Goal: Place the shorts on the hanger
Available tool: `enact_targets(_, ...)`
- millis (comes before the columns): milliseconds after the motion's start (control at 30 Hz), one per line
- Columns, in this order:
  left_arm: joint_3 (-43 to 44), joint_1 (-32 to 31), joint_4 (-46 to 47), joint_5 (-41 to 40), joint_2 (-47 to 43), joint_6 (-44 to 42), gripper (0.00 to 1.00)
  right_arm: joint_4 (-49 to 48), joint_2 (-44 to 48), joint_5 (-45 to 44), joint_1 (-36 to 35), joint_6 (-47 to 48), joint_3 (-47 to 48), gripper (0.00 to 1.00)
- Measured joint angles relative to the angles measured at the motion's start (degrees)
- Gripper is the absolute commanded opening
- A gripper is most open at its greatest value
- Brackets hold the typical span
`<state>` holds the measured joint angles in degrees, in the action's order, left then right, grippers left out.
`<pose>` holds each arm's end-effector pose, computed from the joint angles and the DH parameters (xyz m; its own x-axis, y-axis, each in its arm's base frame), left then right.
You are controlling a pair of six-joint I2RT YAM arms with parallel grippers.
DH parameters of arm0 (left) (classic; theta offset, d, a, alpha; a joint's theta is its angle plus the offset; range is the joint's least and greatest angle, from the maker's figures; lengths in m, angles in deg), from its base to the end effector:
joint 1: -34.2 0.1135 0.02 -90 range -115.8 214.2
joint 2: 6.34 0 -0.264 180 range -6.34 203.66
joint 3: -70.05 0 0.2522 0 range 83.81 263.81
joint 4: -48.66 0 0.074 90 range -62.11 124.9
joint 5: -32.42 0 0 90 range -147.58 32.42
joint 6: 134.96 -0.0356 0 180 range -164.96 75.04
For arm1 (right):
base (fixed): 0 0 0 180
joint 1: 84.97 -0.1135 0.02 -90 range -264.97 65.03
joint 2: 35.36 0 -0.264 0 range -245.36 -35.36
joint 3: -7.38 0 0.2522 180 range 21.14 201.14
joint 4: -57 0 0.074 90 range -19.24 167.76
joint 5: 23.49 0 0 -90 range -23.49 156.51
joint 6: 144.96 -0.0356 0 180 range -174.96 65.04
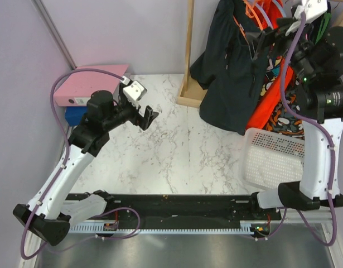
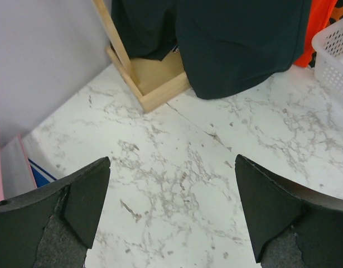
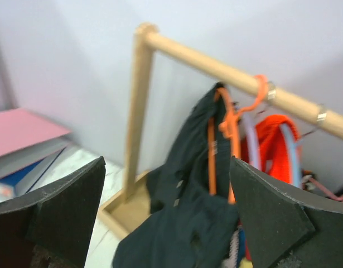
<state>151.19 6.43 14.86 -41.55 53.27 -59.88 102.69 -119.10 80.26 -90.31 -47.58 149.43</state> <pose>0.1961 -0.1144 0.4108 -0.0049 0.2823 -0.9593 0.7118 0.6748 0.1949 0.2279 0.0298 0.6142 0.2570 -0.1013 -0.9611 -0.2907 0.9403 -0.1768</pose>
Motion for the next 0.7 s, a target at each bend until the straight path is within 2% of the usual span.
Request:
enact_targets(133,5.07,3.23,-8.02,1.11,1.66,4.42,0.99,1.25,7.43,9.09,-0.37,-0.09,-12.00,0.98)
enact_targets(300,7.15,4.61,-19.91,3.87,5.75,5.57,0.99,5.57,14.56,14.80,-1.44,3.58,-33.90,0.98)
enact_targets(467,1.51,10.75,-27.10,5.49,5.84,5.77,0.99,10.71,18.75,13.62,-1.57,7.67,-56.24,0.98)
enact_targets(567,-2.99,13.53,-29.83,2.54,2.51,5.86,0.99,12.28,21.68,11.85,-1.57,8.98,-64.15,0.98)
enact_targets(700,-5.40,14.86,-31.47,-2.71,-2.03,5.84,0.99,13.16,25.90,10.54,-1.57,9.44,-68.41,0.98)
